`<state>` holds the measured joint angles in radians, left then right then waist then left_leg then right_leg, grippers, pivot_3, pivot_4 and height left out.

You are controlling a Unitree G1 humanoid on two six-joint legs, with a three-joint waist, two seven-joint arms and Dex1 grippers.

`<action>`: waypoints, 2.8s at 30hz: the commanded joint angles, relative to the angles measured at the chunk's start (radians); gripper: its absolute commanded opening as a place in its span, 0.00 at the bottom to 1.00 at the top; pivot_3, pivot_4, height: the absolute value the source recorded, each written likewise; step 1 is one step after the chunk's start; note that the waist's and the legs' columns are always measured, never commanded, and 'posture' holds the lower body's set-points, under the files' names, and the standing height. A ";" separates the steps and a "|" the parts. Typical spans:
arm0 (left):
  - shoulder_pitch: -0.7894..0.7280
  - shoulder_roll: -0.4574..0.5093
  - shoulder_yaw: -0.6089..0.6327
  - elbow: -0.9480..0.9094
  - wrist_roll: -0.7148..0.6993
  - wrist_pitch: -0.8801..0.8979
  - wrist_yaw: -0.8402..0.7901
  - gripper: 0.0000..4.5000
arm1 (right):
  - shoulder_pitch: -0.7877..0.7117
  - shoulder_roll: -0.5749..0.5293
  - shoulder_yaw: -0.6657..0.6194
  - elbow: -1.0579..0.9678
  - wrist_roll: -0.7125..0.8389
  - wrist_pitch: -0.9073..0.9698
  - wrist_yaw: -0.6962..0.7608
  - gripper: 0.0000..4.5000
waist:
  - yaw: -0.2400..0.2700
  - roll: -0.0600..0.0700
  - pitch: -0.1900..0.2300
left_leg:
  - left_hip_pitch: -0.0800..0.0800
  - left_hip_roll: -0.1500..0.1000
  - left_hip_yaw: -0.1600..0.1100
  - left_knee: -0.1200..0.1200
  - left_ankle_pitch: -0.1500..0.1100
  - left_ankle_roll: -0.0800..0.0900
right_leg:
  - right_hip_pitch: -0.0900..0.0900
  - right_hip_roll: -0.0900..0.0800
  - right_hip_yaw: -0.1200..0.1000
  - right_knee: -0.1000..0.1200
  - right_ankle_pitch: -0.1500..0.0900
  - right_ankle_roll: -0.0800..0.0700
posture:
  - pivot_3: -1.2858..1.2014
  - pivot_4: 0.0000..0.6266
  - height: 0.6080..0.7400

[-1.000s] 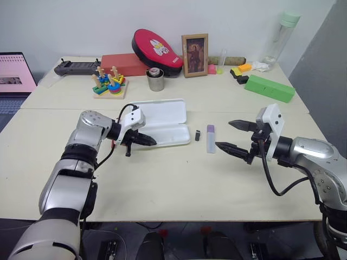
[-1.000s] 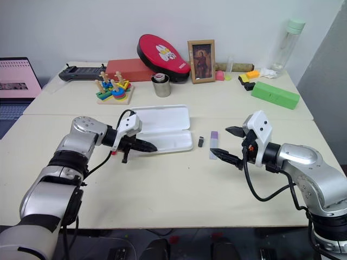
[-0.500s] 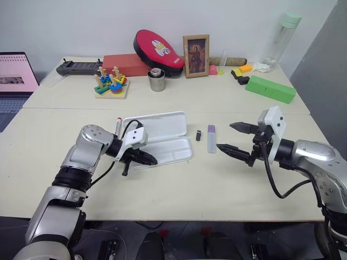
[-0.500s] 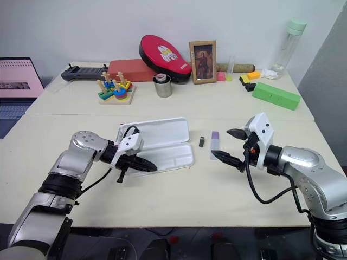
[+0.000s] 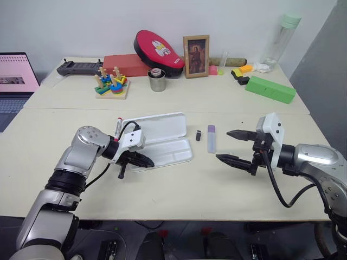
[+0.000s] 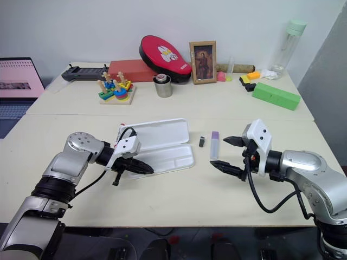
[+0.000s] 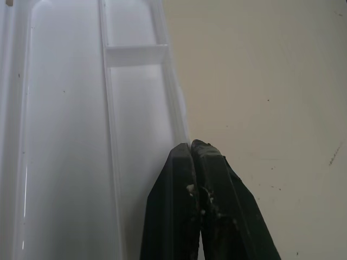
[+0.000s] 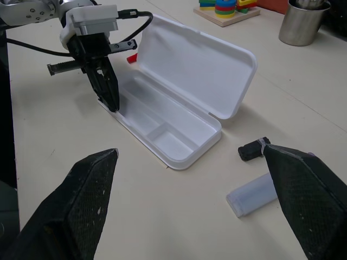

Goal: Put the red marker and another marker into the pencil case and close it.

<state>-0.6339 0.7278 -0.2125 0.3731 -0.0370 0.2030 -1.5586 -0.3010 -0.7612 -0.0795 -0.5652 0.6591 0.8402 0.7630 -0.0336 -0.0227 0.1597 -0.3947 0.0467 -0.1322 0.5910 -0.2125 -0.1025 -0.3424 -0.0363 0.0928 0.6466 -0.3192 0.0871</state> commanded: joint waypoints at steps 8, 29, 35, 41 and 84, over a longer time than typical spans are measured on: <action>-0.029 0.035 -0.002 0.086 0.042 -0.056 0.080 0.01 | -0.020 0.001 0.000 -0.005 0.010 -0.019 0.004 1.00 | 0.000 0.000 0.000 | 0.002 0.000 0.000 0.000 0.001 0.001 | 0.001 0.000 0.000 0.000 0.000 0.000 | 0.52 0.24 1.00; -0.015 0.056 0.086 -0.075 -0.132 0.151 0.059 0.40 | -0.038 0.001 0.019 0.018 0.007 -0.034 0.020 1.00 | 0.000 0.000 0.000 | -0.001 0.000 0.000 0.000 0.003 0.004 | -0.001 0.000 0.001 -0.001 0.001 0.003 | 0.52 0.24 1.00; 0.066 0.087 0.180 -0.268 -0.256 0.340 0.113 0.63 | -0.042 -0.003 0.022 0.025 0.006 -0.039 0.037 1.00 | -0.001 0.001 0.000 | -0.001 0.000 0.000 -0.001 0.003 0.004 | -0.001 0.000 0.001 -0.001 0.001 0.003 | 0.52 0.24 1.00; 0.289 0.091 0.409 -0.567 -0.401 0.618 0.330 0.94 | -0.058 -0.006 0.021 0.032 0.013 -0.046 0.058 1.00 | -0.001 0.001 0.000 | -0.001 0.000 0.000 -0.001 0.003 0.004 | -0.001 0.000 0.001 -0.001 0.001 0.003 | 0.52 0.24 1.00; 0.073 -0.189 0.411 -0.052 -0.151 0.528 1.162 0.54 | -0.229 0.049 0.098 0.068 -0.030 -0.111 0.095 1.00 | 0.002 -0.003 0.000 | 0.000 -0.001 0.001 0.000 0.003 0.004 | -0.001 -0.001 0.001 -0.002 0.003 0.004 | 0.52 0.24 1.00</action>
<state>-0.5516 0.5242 0.2031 0.3260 -0.1869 0.7290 -0.3860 -0.5281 -0.7003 0.0564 -0.4588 0.6152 0.7323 0.8642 -0.0311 -0.0254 0.1594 -0.3952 0.0459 -0.1315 0.5906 -0.2098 -0.0988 -0.3430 -0.0368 0.0939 0.6447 -0.3163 0.0915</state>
